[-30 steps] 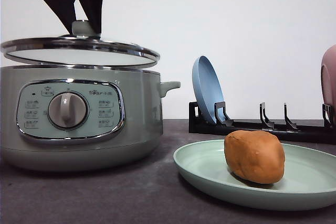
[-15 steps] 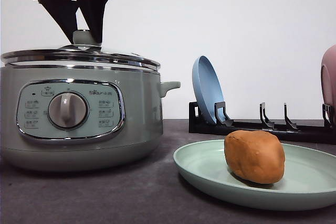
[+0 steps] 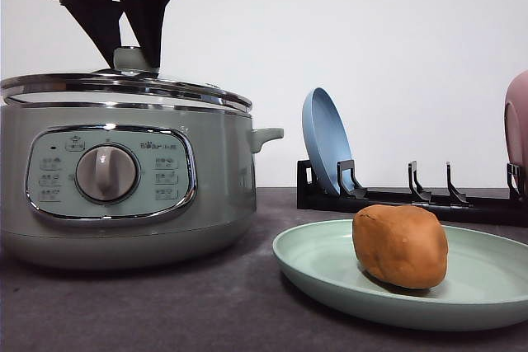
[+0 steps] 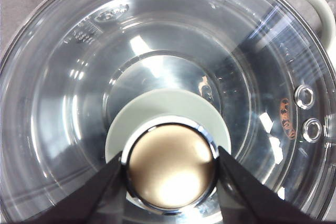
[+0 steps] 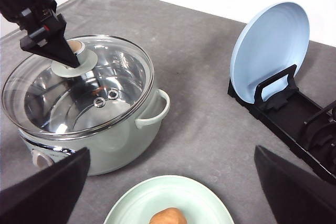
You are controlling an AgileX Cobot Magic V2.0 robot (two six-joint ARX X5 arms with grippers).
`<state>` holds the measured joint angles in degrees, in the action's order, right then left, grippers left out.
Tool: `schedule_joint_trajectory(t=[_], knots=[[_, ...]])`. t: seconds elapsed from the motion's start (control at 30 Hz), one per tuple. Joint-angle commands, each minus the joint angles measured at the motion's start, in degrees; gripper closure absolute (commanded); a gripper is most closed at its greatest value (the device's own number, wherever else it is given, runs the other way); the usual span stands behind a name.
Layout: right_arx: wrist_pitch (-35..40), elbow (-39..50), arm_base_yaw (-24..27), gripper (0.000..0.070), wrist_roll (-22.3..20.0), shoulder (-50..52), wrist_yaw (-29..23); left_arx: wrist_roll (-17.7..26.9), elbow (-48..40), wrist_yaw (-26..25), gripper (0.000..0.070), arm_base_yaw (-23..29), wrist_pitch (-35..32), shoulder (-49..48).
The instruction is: Transfer potato from steamer to green plate
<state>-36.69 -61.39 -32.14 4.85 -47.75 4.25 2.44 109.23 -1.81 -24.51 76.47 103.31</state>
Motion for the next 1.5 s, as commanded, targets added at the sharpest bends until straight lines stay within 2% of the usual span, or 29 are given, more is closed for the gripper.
schedule_joint_trajectory(t=[0.0,0.47,0.53,0.67,0.73,0.77,1.0,1.17,1.27,1.47], knots=[[0.60,-1.31,-0.22,0.0065,-0.36,-0.39,-0.24,0.12,1.79,-0.20,0.0700,-0.39,-1.24,1.16],[0.59,-1.31,-0.22,0.0065,-0.38,-0.39,-0.22,-0.55,1.79,-0.21,0.0694,-0.39,0.24,3.86],[0.58,-1.31,-0.22,0.0065,-0.39,-0.39,-0.22,-0.55,1.80,-0.21,0.0590,-0.42,0.57,3.86],[0.46,-1.31,-0.22,0.0065,-0.58,-0.39,-0.20,-0.55,1.84,-0.19,0.0269,-0.48,0.67,3.27],[0.27,-1.31,-0.22,0.0065,-0.60,-0.40,-0.20,-0.53,1.84,-0.19,0.0194,-0.48,0.34,2.46],[0.15,-1.31,-0.24,0.0065,-0.60,-0.41,-0.20,-0.54,1.84,-0.19,0.0181,-0.48,0.04,1.92],[-0.58,-1.31,-0.24,0.0065,-0.60,-0.46,-0.18,-1.19,1.88,-0.19,0.0180,-0.58,-1.77,-3.99],[-1.71,-1.31,-0.24,0.0065,-0.56,-0.46,0.26,-1.64,1.88,-0.58,0.0186,-1.01,-0.58,-9.47],[-3.89,-1.31,-0.24,0.0065,-0.31,-0.46,0.61,-1.64,1.88,-3.15,0.0188,-1.14,0.53,-12.83],[-9.76,-1.31,-0.24,0.0065,0.53,-0.46,6.01,-1.64,1.88,-11.06,0.0188,-1.78,2.45,-18.36]])
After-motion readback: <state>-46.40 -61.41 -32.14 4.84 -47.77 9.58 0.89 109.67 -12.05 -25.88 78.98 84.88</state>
